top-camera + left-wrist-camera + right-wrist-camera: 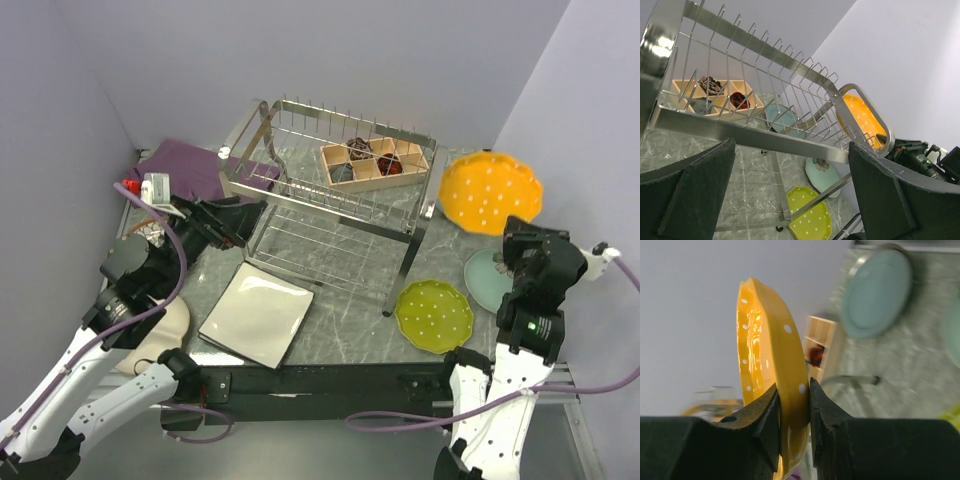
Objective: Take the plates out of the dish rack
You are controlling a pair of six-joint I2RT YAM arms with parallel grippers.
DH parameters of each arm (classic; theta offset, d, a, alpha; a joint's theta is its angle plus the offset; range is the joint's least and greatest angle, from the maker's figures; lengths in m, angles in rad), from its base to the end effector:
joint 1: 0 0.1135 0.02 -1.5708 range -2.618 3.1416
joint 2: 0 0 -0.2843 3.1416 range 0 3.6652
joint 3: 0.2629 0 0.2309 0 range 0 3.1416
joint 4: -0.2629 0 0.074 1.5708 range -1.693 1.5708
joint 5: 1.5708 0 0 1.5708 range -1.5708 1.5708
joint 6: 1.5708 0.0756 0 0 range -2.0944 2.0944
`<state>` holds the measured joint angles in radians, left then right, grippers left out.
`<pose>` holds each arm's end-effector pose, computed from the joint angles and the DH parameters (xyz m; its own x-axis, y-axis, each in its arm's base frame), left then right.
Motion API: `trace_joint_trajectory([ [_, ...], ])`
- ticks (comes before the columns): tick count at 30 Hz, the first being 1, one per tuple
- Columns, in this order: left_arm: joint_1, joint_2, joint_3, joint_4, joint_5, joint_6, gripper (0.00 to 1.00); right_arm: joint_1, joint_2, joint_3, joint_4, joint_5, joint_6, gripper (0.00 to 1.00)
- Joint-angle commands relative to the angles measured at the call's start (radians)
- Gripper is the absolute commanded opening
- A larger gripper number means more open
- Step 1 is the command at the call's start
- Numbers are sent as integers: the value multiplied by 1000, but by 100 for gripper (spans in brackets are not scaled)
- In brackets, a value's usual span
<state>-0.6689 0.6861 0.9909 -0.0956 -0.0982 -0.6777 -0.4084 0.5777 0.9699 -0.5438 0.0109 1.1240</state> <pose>0.1150 -0.0814 0.4488 -0.2128 -0.6271 -0.7493 0.5243 0.5738 -0.6292 0.1032 -0.0456 0.3868 0.3072 0.8497 -0.4286 0.3008 0.3406 0.8908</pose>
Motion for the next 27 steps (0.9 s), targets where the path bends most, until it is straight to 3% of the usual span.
trace_joint_trajectory([
  [1, 2, -48, -41, 14, -15, -17, 99, -1, -93, -5, 42, 69, -24, 0],
  [8, 2, -74, -126, 42, -29, -23, 100, -1, -216, -65, -102, 109, -75, 0],
  [21, 0, -112, -248, 65, -83, -2, 100, 26, -479, -283, -418, 26, -118, 0],
  [27, 2, -166, -291, 74, -112, -8, 99, 26, -504, -296, -538, 61, -121, 0],
])
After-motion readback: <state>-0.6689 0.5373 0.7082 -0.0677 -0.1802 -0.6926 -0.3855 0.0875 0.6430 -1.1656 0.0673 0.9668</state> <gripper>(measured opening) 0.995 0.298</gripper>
